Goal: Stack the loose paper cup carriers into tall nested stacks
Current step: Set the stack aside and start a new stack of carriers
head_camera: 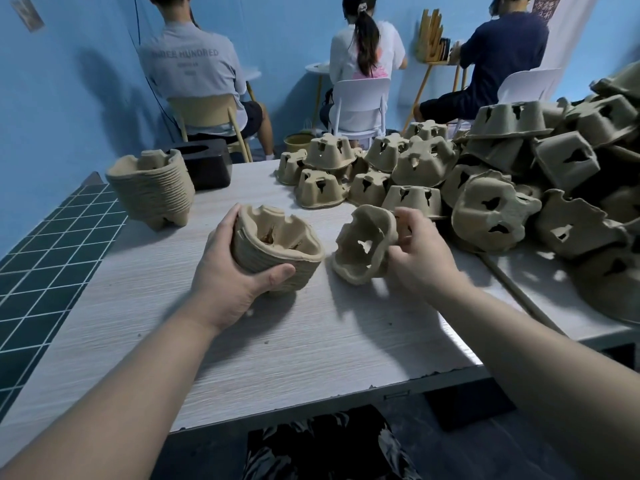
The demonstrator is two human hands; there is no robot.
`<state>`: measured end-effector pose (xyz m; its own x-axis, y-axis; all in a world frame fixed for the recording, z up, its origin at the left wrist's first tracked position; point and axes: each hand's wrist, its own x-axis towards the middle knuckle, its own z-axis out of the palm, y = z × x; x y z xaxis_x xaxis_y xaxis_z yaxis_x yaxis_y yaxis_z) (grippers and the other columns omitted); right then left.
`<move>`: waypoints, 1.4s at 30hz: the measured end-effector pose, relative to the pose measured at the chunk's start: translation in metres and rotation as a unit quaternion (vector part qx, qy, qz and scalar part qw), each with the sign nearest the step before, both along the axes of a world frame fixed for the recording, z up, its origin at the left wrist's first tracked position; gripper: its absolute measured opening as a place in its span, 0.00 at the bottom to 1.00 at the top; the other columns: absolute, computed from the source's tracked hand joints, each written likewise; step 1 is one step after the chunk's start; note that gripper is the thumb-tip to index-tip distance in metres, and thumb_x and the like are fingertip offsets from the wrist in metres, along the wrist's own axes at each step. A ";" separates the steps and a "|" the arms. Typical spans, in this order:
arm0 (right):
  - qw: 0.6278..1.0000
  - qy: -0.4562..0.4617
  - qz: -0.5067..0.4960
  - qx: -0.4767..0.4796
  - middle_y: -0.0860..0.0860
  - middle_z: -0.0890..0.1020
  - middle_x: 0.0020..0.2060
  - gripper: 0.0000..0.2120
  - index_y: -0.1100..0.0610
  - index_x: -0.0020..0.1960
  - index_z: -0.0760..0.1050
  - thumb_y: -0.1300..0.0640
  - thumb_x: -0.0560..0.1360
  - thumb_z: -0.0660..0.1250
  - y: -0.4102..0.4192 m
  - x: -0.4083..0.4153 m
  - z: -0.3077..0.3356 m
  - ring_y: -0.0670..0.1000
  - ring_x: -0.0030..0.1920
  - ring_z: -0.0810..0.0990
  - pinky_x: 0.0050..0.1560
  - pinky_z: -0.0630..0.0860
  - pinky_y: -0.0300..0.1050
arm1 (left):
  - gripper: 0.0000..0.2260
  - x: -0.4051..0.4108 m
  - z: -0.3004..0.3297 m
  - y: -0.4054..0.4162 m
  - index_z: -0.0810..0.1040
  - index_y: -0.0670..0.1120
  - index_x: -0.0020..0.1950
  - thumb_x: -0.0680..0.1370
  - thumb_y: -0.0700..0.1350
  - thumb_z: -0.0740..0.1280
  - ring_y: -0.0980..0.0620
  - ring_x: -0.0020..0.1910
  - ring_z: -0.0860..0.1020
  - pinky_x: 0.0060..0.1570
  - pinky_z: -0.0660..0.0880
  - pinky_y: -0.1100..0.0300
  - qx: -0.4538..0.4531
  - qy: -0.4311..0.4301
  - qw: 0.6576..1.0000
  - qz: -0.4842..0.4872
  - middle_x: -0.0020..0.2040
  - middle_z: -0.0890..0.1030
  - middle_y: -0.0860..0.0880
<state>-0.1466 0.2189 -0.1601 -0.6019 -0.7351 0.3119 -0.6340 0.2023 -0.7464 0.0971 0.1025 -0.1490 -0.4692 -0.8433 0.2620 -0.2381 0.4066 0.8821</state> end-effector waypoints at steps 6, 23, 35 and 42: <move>0.979 0.192 0.072 -0.011 0.54 0.64 0.71 0.40 0.45 0.72 0.64 0.68 0.65 0.68 0.011 0.005 0.003 0.57 0.60 0.74 0.52 0.75 0.47 | 0.54 -0.001 -0.001 -0.002 0.57 0.56 0.78 0.56 0.58 0.78 0.53 0.70 0.67 0.39 0.69 0.81 0.001 0.003 1.000 0.001 0.73 0.67 0.53; 0.966 0.253 -0.017 -0.049 0.54 0.78 0.58 0.13 0.58 0.56 0.79 0.60 0.73 0.67 -0.006 0.010 0.043 0.57 0.53 0.77 0.49 0.71 0.46 | 0.57 0.007 0.002 -0.004 0.57 0.56 0.78 0.53 0.65 0.79 0.56 0.71 0.67 0.73 0.63 0.55 0.001 -0.019 1.000 -0.012 0.73 0.68 0.55; 0.941 0.296 0.150 -0.068 0.50 0.81 0.38 0.07 0.53 0.48 0.80 0.52 0.73 0.67 -0.025 0.074 0.048 0.53 0.37 0.79 0.40 0.77 0.50 | 0.54 0.022 0.008 -0.004 0.62 0.56 0.75 0.53 0.63 0.80 0.59 0.65 0.74 0.67 0.72 0.56 0.019 -0.017 1.000 -0.001 0.66 0.75 0.60; 0.937 0.264 0.222 0.048 0.49 0.75 0.56 0.33 0.46 0.71 0.64 0.40 0.69 0.70 -0.023 0.078 0.029 0.51 0.50 0.78 0.48 0.75 0.46 | 0.51 0.039 0.014 -0.003 0.56 0.60 0.78 0.61 0.59 0.80 0.54 0.63 0.74 0.68 0.70 0.51 -0.046 -0.104 0.993 0.042 0.72 0.69 0.57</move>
<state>-0.0691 0.1960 -0.1309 -0.0106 -0.9166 0.3998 -0.9474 -0.1187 -0.2971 0.1365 0.1000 -0.1349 -0.4500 -0.8590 0.2441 -0.4482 0.4537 0.7702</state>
